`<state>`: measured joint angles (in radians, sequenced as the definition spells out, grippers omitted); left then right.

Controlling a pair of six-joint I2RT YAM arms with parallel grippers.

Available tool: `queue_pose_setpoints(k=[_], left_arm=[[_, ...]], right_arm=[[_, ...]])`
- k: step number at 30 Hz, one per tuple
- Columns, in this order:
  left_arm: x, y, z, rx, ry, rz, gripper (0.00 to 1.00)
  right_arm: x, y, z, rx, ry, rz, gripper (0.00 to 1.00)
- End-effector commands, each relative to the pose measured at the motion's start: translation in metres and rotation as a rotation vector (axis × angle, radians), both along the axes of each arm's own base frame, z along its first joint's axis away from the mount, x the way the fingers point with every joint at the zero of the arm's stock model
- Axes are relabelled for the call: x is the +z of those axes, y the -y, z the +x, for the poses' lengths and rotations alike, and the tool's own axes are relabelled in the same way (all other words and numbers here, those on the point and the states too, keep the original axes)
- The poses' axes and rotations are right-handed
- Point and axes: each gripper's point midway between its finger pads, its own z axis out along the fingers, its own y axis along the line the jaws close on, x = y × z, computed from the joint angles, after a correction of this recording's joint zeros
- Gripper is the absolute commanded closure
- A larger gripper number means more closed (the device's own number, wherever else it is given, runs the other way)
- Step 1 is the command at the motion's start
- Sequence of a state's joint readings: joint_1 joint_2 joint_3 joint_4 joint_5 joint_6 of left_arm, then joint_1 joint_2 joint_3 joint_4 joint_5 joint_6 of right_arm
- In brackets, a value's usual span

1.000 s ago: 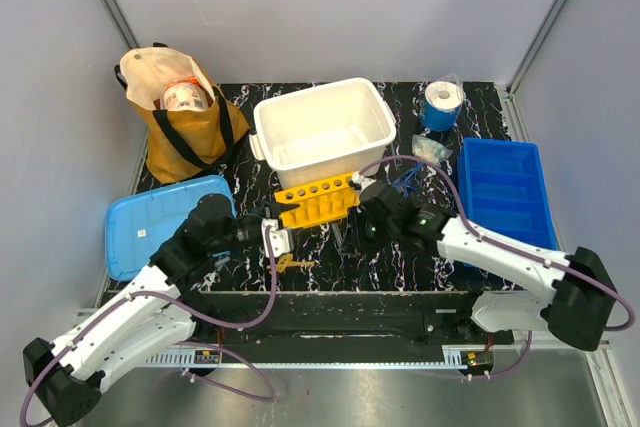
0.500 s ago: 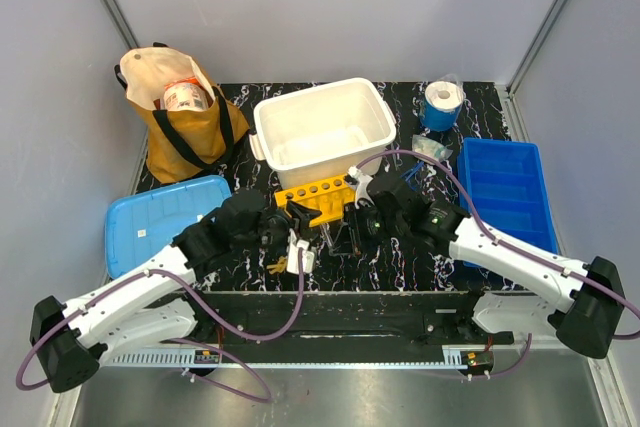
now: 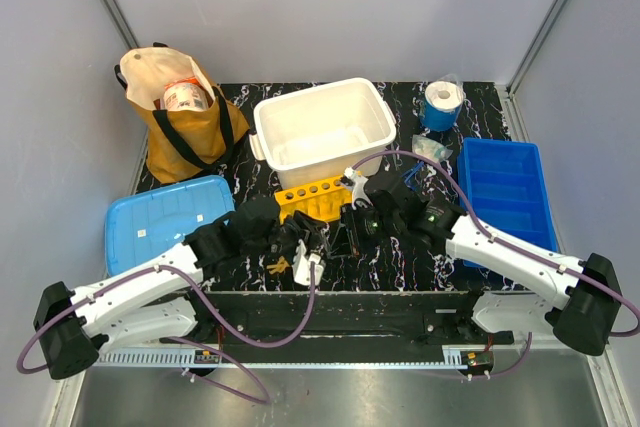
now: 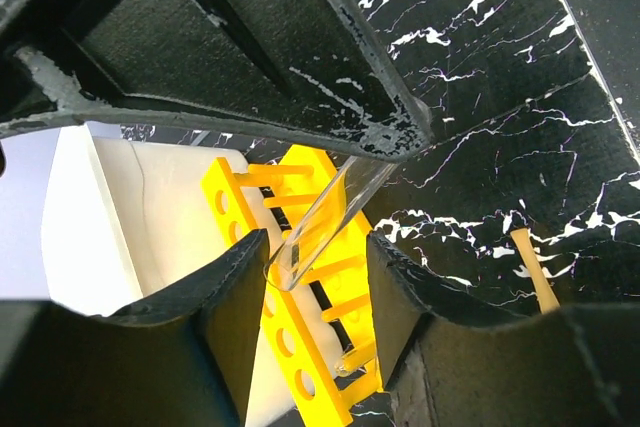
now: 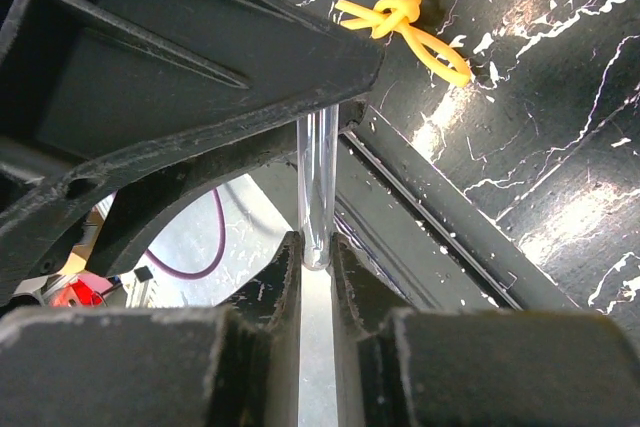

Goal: Organize the chemistry lab equipment

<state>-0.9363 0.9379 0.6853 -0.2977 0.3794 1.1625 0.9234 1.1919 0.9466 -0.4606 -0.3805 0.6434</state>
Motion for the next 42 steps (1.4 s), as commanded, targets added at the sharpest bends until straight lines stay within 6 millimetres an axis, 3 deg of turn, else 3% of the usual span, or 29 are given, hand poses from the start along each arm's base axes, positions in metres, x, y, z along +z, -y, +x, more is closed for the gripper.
queue_pose_setpoints(k=[1, 11, 16, 24, 33, 38, 42], left_arm=[[0.015, 0.009, 0.003, -0.017, 0.054, -0.024, 0.53], [0.015, 0.011, 0.0, 0.001, 0.018, -0.035, 0.68], [0.015, 0.011, 0.002, 0.072, -0.063, -0.071, 0.74], [0.024, 0.019, 0.008, 0.198, -0.211, -0.16, 0.86], [0.048, 0.028, 0.014, 0.345, -0.4, -0.353, 0.88], [0.061, 0.037, 0.011, 0.378, -0.541, -0.44, 0.87], [0.067, 0.04, 0.012, 0.417, -0.604, -0.461, 0.87]], right_arm=[[0.023, -0.01, -0.003, 0.039, 0.029, 0.076, 0.91], [0.019, -0.01, -0.002, 0.032, 0.018, 0.064, 0.9], [0.024, -0.003, 0.014, -0.068, 0.06, 0.04, 0.85], [0.05, 0.016, 0.044, -0.256, 0.2, 0.043, 0.76], [0.092, 0.038, 0.072, -0.45, 0.358, 0.129, 0.58], [0.114, 0.039, 0.074, -0.464, 0.41, 0.209, 0.57], [0.117, 0.033, 0.072, -0.431, 0.413, 0.228, 0.56]])
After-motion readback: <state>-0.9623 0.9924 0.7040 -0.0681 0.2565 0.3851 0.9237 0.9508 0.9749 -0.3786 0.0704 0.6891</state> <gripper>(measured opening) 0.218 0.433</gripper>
